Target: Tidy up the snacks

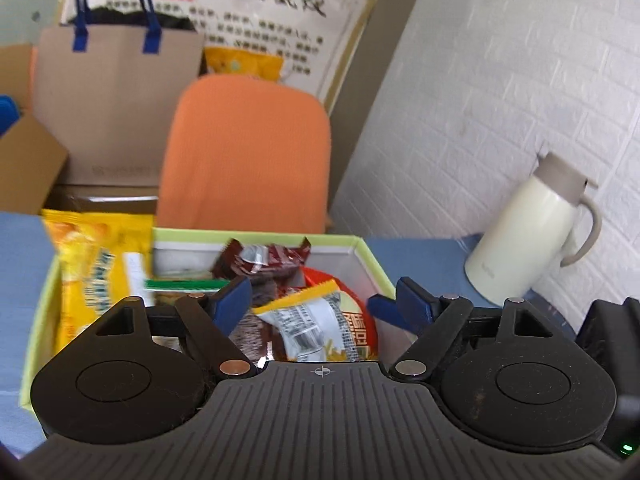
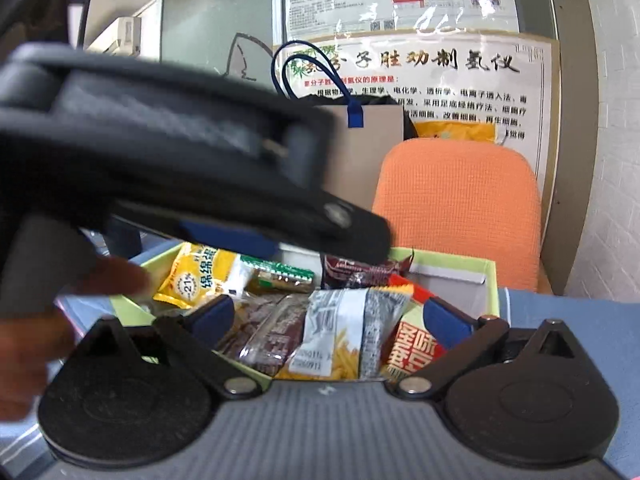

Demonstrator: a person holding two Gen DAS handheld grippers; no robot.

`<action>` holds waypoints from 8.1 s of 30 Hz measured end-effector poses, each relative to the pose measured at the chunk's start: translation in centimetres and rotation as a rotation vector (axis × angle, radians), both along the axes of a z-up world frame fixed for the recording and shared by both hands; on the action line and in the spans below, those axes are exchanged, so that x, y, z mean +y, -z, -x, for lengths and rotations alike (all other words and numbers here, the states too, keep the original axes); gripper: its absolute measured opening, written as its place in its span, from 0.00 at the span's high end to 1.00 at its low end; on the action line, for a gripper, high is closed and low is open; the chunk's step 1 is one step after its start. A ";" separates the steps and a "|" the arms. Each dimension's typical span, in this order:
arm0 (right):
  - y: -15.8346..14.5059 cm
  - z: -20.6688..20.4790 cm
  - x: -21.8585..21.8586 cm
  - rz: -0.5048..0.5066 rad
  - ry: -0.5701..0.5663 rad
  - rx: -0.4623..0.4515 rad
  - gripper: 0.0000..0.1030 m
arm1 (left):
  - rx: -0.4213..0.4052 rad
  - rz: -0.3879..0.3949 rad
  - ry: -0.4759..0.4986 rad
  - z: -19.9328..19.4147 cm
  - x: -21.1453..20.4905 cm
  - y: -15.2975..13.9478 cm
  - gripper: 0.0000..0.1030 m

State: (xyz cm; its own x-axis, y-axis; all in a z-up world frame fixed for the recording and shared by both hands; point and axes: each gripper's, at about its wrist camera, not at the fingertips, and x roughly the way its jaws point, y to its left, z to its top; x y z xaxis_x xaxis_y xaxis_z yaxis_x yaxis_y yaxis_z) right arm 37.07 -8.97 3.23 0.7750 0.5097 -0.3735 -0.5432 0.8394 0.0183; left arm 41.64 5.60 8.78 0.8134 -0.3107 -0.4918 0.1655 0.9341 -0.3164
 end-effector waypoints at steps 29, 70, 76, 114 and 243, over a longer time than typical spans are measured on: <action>6.3 11.0 9.2 0.194 -0.103 0.264 0.01 | 0.326 0.090 -0.123 10.3 8.0 8.9 0.23; 4.7 14.6 7.9 0.218 -0.047 0.224 0.44 | 0.335 0.015 0.021 12.6 4.3 8.6 0.72; 4.5 16.5 6.4 0.216 -0.016 0.230 0.41 | 0.312 0.033 0.045 15.1 2.7 8.0 0.73; -4.6 2.4 8.9 0.196 -0.093 -0.066 0.44 | 0.059 -0.012 -0.040 5.8 4.6 -2.9 0.75; 1.0 37.5 -8.0 -0.053 0.611 0.000 0.00 | -0.076 -0.268 -0.216 40.4 -6.1 5.4 0.26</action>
